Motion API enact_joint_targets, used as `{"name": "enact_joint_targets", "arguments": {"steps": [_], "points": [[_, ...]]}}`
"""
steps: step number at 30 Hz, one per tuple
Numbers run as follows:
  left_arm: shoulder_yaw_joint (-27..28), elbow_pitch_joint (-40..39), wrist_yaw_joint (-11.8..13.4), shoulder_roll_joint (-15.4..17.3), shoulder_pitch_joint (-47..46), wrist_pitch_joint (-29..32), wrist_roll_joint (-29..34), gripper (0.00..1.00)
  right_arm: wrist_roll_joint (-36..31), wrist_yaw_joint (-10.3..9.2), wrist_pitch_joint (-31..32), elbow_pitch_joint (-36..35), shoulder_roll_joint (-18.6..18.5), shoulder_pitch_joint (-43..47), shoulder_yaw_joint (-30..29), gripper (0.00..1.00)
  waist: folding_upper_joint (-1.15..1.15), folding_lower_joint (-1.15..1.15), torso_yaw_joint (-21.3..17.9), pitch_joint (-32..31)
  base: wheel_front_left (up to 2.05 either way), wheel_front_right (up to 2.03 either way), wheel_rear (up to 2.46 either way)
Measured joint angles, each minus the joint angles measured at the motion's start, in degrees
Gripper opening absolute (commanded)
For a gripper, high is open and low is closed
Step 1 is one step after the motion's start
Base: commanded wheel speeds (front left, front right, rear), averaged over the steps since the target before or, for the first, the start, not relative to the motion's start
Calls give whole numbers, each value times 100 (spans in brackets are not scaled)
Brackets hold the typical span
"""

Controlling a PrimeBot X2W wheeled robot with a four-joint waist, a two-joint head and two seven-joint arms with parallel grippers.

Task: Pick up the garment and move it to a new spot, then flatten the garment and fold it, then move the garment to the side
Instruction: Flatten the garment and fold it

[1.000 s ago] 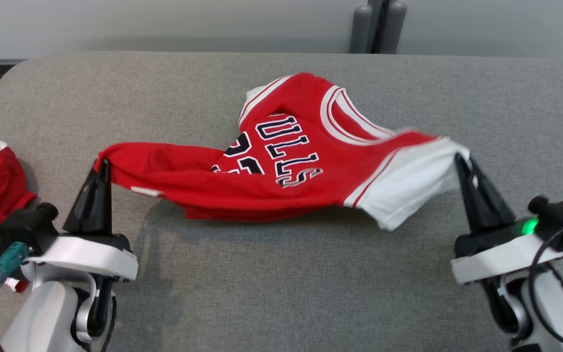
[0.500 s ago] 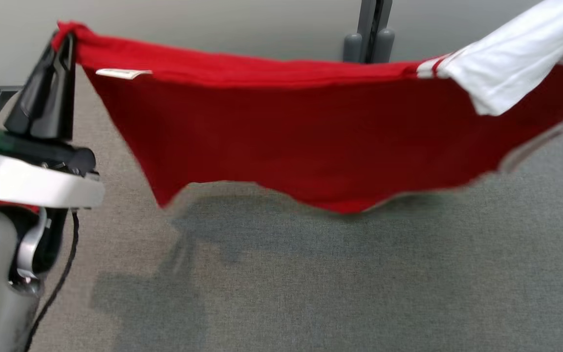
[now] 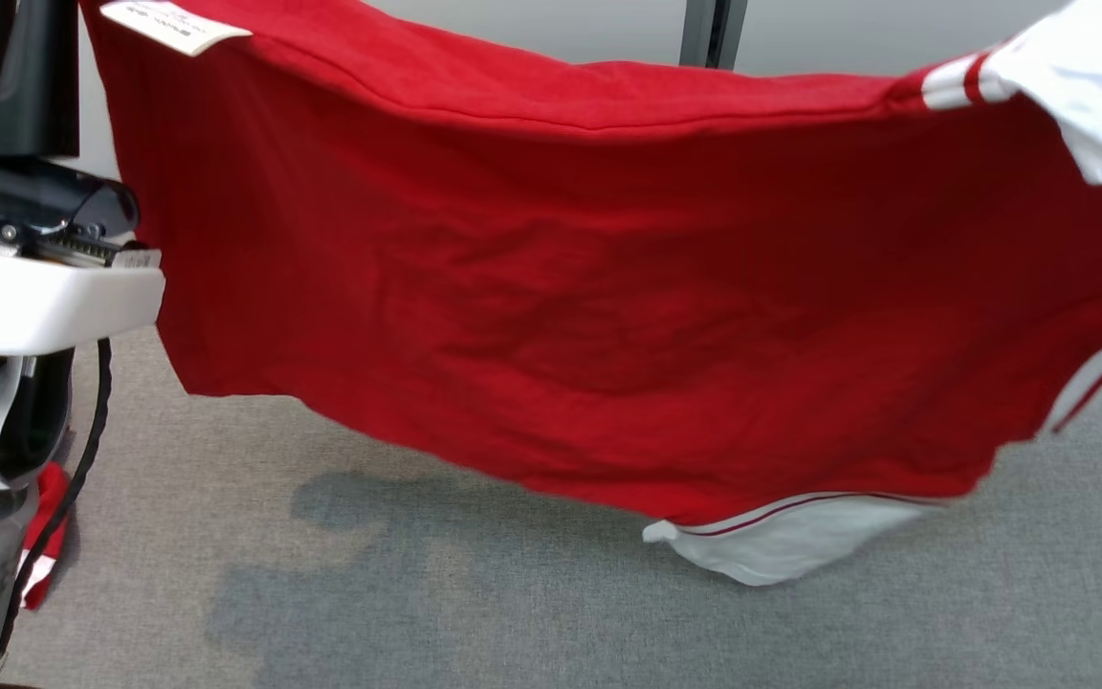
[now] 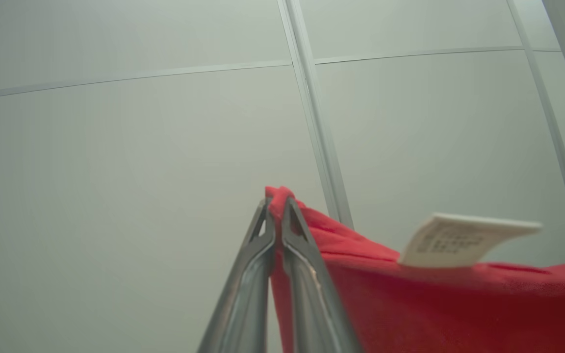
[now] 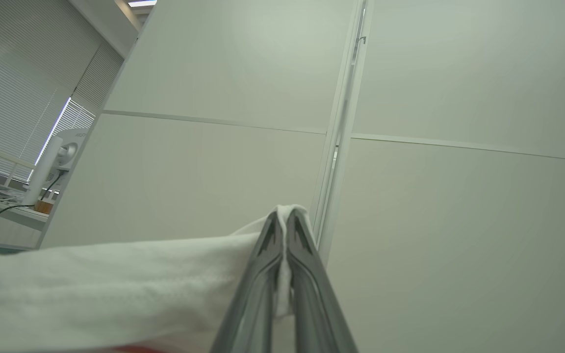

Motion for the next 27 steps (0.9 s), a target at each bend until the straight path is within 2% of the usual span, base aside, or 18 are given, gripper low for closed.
{"name": "enact_joint_targets", "arguments": {"steps": [5,11,16,23,27], "points": [[-81,276,-59,-179,-427,-213,14,0,157,0,-132,490,-57,-492,213,0,0,0,-61,209,0,0,0],[-164,1096,-310,-427,-1159,-593,-38,0,399,0,-428,1437,-130,-1495,623,0,0,0,-99,577,0,0,0],[-250,1960,-566,-659,-2072,-988,-30,0,571,0,-670,2459,-69,-2717,1033,0,0,0,-91,967,0,0,0],[-286,3523,-944,-1026,-3372,-1437,13,0,682,0,-1073,4220,200,-4567,1603,0,0,0,-48,1476,0,0,0],[-119,4385,-1174,-1287,-3811,-1516,-290,0,631,0,-1218,5174,516,-5216,1779,0,0,0,1,1580,0,0,0]]}}
